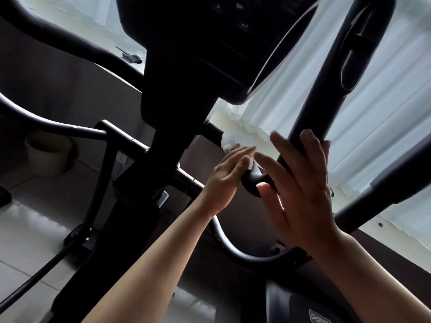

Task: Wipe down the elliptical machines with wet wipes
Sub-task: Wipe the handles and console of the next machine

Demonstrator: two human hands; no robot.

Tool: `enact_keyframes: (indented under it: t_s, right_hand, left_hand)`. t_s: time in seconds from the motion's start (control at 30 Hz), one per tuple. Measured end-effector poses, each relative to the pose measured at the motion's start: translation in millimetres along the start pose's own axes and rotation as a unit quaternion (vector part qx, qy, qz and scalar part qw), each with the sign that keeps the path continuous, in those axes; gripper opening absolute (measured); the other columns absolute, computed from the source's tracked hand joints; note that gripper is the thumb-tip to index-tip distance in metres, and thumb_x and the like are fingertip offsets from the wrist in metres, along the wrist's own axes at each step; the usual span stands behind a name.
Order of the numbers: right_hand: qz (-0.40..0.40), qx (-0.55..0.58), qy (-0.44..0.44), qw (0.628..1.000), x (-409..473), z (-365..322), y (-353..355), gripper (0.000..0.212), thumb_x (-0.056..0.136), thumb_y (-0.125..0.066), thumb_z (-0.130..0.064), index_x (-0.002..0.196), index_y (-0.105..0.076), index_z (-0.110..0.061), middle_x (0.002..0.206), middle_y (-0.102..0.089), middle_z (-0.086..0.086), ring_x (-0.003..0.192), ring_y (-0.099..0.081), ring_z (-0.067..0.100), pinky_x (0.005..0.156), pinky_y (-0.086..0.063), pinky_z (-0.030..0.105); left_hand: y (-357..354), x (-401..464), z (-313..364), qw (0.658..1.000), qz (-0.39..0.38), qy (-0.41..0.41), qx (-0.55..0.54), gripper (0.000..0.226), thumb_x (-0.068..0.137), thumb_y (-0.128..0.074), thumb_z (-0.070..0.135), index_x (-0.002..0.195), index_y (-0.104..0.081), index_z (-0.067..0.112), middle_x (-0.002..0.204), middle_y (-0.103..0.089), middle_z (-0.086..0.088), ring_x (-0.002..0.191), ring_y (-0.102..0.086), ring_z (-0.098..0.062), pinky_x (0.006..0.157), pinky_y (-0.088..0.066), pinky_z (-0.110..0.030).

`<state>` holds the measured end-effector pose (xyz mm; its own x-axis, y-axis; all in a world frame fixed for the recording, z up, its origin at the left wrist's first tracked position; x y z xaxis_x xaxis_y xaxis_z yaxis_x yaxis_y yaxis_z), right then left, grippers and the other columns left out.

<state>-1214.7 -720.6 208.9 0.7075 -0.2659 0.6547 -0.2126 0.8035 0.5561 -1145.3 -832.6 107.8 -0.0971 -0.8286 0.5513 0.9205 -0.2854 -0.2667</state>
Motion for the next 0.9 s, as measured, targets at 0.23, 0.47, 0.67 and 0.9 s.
enact_keyframes:
  t_s: [0.23,0.47,0.67,0.9]
  right_hand:
    - [-0.067,-0.069,0.087,0.992,5.6,13.7,8.7,0.047,0.104,-0.037,-0.043,0.143,-0.035,-0.016,0.149,-0.033,0.006,0.151,-0.003,0.012,0.122,-0.004,0.041]
    - [-0.055,-0.032,0.049,0.997,4.2,11.7,4.8,0.043,0.103,-0.038,-0.04,0.138,-0.042,-0.017,0.148,-0.032,0.006,0.15,0.001,0.011,0.122,-0.001,0.042]
    - [-0.084,0.033,0.021,0.996,5.9,8.3,7.5,0.054,0.1,-0.033,-0.051,0.141,-0.039,-0.015,0.151,-0.029,0.007,0.151,0.0,0.013,0.121,-0.001,0.045]
    - [-0.182,0.116,-0.01,0.976,8.8,4.9,24.6,0.069,0.099,-0.027,-0.059,0.151,-0.022,-0.014,0.16,-0.019,-0.004,0.152,-0.002,0.018,0.122,-0.003,0.052]
  left_hand:
    - [12.8,15.4,-2.6,0.997,0.052,-0.002,0.057,0.029,0.101,-0.047,0.03,0.126,-0.06,0.025,0.146,-0.049,-0.001,0.14,-0.03,0.002,0.117,-0.027,-0.021]
    - [-1.7,-21.5,16.3,0.985,0.16,-0.008,-0.069,0.033,0.096,-0.048,0.022,0.079,-0.073,0.036,0.099,-0.075,-0.001,0.111,-0.065,-0.026,0.096,-0.049,-0.039]
    - [-17.8,-64.9,38.8,0.961,0.225,-0.027,-0.16,0.026,0.095,-0.05,0.035,0.085,-0.073,0.028,0.08,-0.073,0.013,0.08,-0.064,-0.001,0.078,-0.047,-0.016]
    - [-33.6,-88.3,61.2,0.922,0.29,0.028,-0.254,0.031,0.089,-0.051,0.039,0.082,-0.074,0.02,0.077,-0.072,0.008,0.079,-0.065,0.0,0.075,-0.049,-0.015]
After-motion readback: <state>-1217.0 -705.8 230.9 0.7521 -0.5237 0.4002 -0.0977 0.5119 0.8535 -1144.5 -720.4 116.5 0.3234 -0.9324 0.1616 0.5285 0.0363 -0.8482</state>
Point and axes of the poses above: each hand's wrist, its own x-axis towards the middle knuckle, its own y-axis out of the back of the hand, z = x × y, the point moved 5 cm from there along x, towards the middle knuckle
